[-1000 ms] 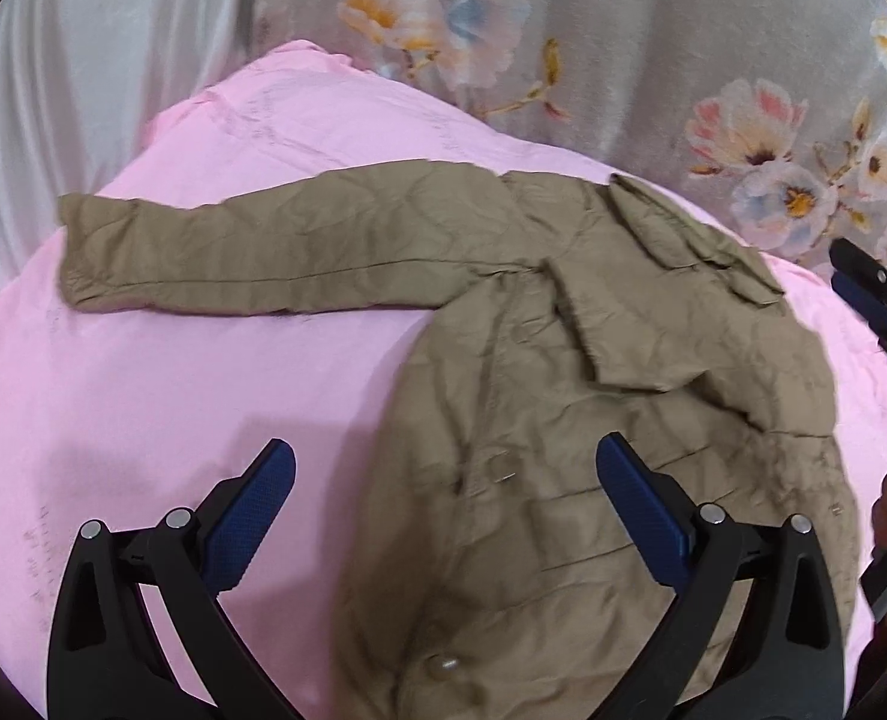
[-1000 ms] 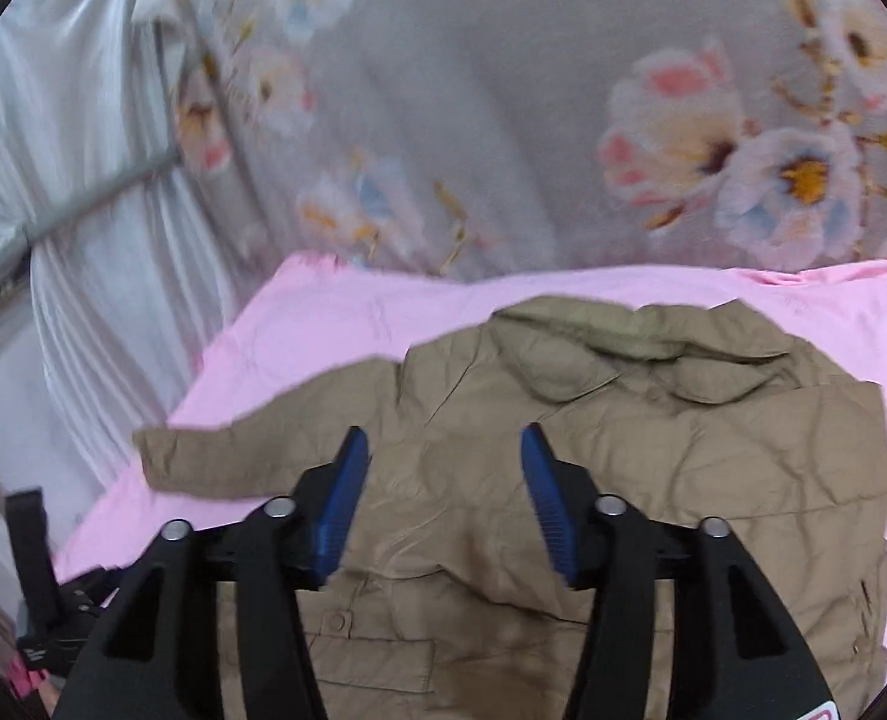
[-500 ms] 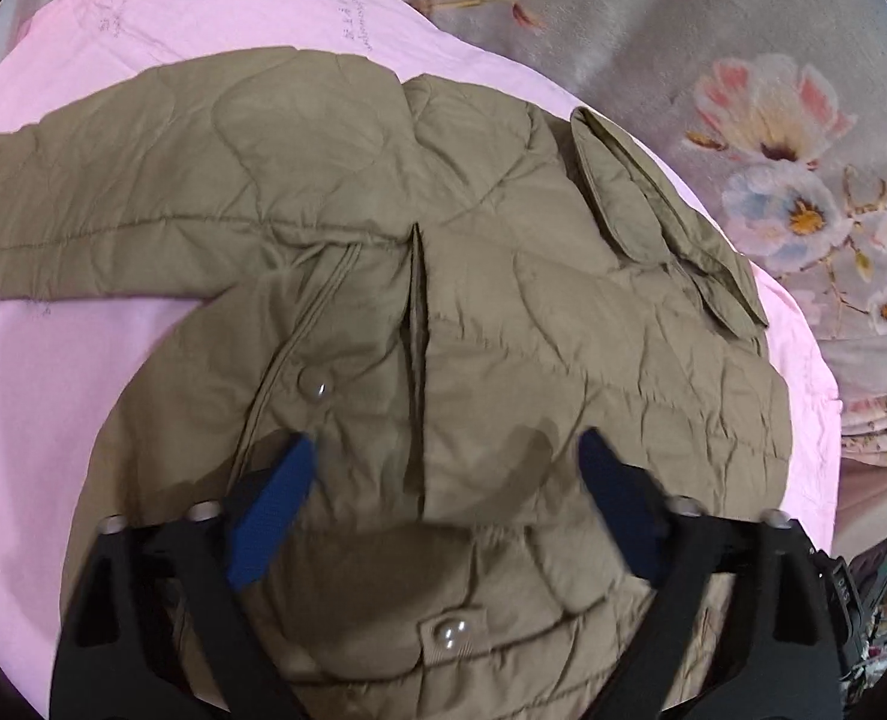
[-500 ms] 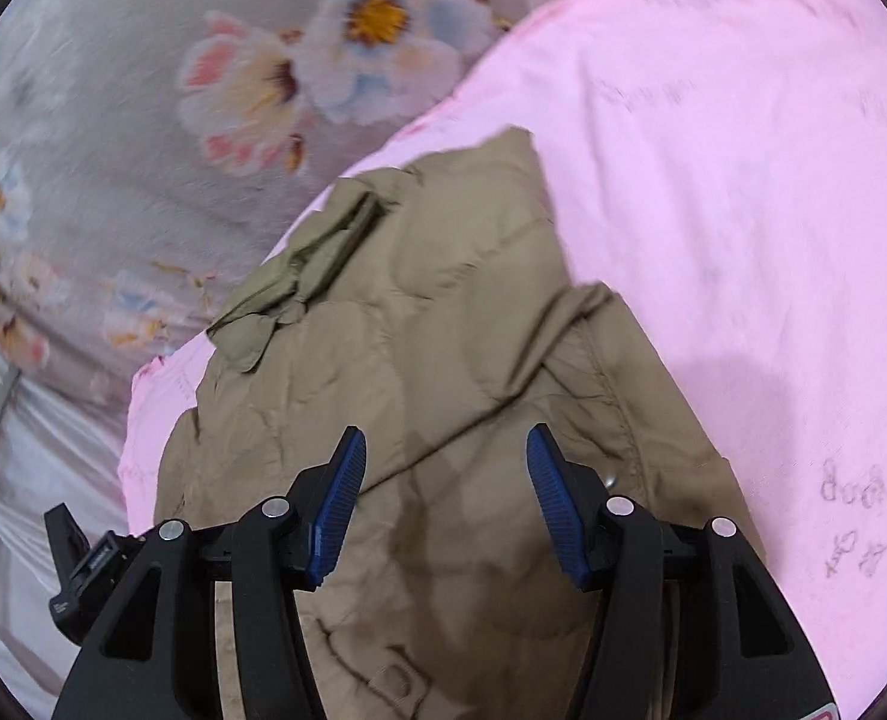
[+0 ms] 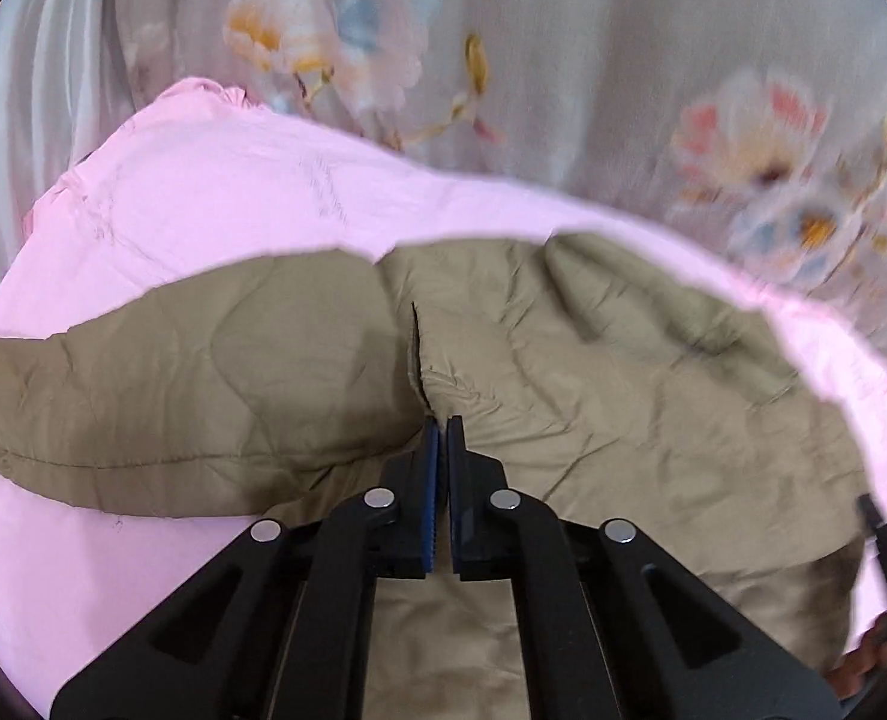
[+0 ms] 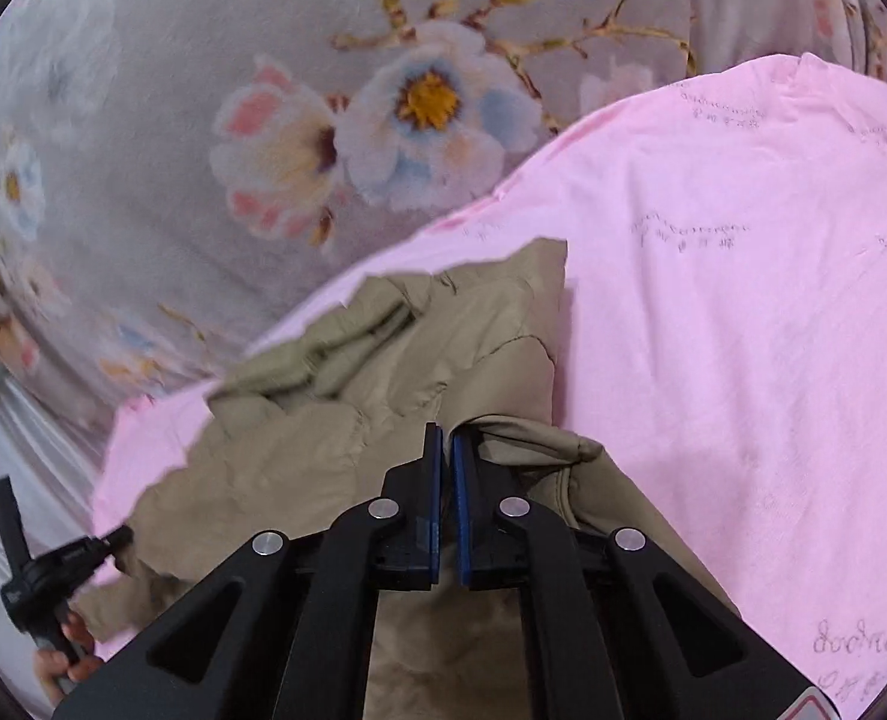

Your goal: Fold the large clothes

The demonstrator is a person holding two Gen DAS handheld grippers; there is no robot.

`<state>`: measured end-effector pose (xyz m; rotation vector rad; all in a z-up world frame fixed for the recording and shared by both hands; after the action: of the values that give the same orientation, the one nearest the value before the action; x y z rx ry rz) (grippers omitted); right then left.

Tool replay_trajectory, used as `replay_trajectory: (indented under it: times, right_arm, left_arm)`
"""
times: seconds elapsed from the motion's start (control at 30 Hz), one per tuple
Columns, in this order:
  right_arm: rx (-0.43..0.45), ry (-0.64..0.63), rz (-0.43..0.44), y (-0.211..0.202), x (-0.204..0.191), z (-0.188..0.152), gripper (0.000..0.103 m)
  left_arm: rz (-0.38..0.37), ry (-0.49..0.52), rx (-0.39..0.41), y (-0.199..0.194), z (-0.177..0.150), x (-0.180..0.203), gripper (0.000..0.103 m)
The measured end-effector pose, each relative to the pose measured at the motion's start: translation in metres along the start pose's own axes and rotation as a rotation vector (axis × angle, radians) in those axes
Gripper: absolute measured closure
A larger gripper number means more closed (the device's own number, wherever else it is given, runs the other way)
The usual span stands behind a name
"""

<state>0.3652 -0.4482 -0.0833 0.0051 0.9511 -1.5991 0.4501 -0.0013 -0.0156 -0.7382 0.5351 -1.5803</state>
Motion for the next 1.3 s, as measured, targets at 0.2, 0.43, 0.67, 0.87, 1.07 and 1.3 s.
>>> replay_trajectory:
  times: [0.2,0.43,0.67,0.87,1.07,1.3]
  right_arm:
    - [-0.077,-0.036,-0.111,0.025,0.017,-0.027,0.101]
    - [-0.094,-0.048,-0.123,0.012,0.022,-0.042,0.101]
    - [-0.098,-0.044,-0.124,-0.038,0.028,-0.086,0.102]
    - [-0.089,-0.019,-0.105,-0.108,0.033,-0.14,0.102]
    - [-0.082,0.011,-0.083,-0.169,0.038,-0.186,0.102]
    - [0.018,-0.156,-0.219,-0.228,0.022,-0.169,0.088]
  left_arm:
    - [0.065,0.071,0.002,0.035,-0.038,-0.009,0.098]
    - [0.049,0.036,0.002,0.027,-0.059,-0.018,0.093]
    - [0.057,0.065,0.0,-0.014,-0.107,-0.024,0.093]
    - [0.054,0.087,0.001,-0.071,-0.171,-0.039,0.093]
    - [0.053,0.096,-0.003,-0.117,-0.225,-0.052,0.093]
    - [0.087,0.148,0.044,-0.153,-0.214,-0.057,0.076]
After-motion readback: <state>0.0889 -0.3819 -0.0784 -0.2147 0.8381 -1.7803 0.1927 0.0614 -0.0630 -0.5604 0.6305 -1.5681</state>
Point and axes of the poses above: each gripper's, at about its wrist camera, not at the fingertips, and y roughly the way its jaws point, x to its right, z to its top, the point moved 10 cm from there along y, roughly the way its jaws point, and after that the axes turned 1 degree about -z, right-handed, at the moved point
